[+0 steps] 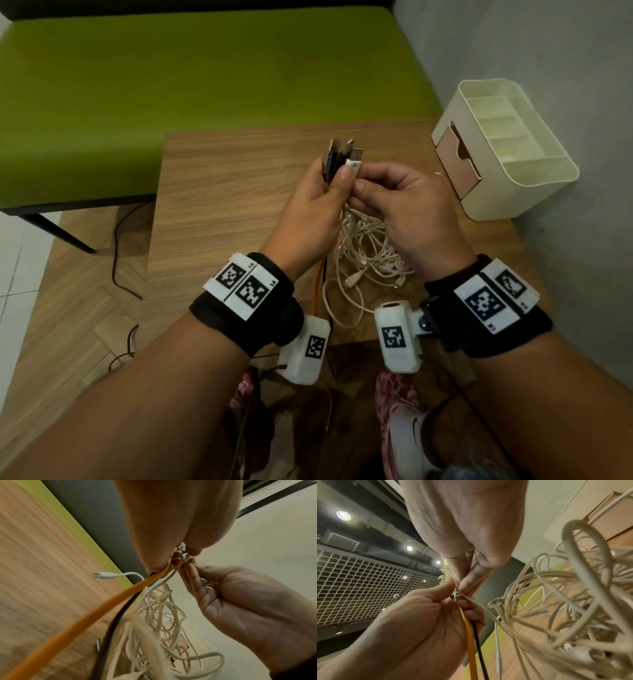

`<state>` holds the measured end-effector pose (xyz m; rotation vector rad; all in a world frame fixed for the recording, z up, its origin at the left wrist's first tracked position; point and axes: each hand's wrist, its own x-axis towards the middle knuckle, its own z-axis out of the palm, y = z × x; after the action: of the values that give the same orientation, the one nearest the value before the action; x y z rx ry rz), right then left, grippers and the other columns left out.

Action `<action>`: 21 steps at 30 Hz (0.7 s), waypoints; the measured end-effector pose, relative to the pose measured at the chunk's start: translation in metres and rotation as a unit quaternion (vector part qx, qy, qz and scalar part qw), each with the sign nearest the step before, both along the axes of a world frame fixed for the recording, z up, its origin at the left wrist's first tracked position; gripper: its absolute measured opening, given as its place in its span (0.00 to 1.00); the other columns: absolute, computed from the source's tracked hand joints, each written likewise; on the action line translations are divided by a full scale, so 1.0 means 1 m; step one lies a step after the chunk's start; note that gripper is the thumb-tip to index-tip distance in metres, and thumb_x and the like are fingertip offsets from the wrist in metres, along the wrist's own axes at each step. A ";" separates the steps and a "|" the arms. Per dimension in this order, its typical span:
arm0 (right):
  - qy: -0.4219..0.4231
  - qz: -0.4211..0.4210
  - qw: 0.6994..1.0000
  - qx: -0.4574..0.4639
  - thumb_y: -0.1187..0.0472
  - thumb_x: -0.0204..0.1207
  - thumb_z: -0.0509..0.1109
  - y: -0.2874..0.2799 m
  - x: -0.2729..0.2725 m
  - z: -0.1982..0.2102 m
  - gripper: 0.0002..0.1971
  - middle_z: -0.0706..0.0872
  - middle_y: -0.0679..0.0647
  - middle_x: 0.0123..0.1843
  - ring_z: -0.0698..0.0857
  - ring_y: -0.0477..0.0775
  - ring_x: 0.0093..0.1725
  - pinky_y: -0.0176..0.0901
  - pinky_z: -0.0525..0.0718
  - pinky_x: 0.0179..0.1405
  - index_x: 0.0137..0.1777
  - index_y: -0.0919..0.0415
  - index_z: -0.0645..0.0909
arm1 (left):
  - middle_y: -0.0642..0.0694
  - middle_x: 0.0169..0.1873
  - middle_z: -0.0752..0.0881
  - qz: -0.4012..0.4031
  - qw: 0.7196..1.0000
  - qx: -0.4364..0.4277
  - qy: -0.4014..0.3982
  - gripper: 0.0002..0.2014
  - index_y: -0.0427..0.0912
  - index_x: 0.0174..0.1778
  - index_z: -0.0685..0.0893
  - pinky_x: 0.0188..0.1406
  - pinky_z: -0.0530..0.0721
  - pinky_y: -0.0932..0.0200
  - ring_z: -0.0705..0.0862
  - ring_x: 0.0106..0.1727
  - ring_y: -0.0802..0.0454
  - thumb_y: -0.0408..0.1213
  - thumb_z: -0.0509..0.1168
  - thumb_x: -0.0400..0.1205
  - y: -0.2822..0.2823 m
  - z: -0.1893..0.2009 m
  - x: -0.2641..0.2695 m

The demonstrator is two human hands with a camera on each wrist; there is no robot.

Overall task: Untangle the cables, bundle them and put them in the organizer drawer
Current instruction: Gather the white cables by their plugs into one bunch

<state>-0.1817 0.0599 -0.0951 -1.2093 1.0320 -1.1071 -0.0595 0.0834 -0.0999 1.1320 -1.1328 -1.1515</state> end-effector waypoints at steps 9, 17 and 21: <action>0.016 -0.057 0.998 -0.036 0.67 0.77 0.75 0.011 0.002 0.005 0.06 0.87 0.53 0.42 0.89 0.49 0.39 0.39 0.88 0.38 0.46 0.61 0.79 | 0.48 0.37 0.81 0.038 0.998 -0.013 -0.042 0.07 0.38 0.51 0.76 0.28 0.76 0.72 0.80 0.29 0.68 0.36 0.54 0.91 0.002 0.000 -0.008; 0.397 0.109 0.910 -0.051 0.55 0.77 0.75 0.003 -0.004 -0.025 0.05 0.80 0.47 0.52 0.82 0.48 0.53 0.38 0.79 0.52 0.49 0.50 0.82 | 0.52 0.30 0.77 0.094 0.991 0.001 0.099 0.17 0.43 0.43 0.73 0.39 0.83 0.49 0.79 0.31 0.53 0.48 0.47 0.91 0.000 0.018 0.006; 0.411 0.093 0.900 -0.110 0.55 0.79 0.73 -0.004 -0.006 -0.022 0.05 0.84 0.47 0.52 0.81 0.46 0.52 0.41 0.77 0.54 0.51 0.55 0.87 | 0.54 0.23 0.67 0.080 0.986 0.010 0.149 0.20 0.42 0.42 0.69 0.24 0.69 0.58 0.65 0.22 0.57 0.51 0.44 0.91 0.000 0.023 0.010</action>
<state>-0.1879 0.0556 -0.1174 -2.0005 1.3920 -0.5476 -0.0498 0.0832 -0.0772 1.0067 -0.7872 -1.1638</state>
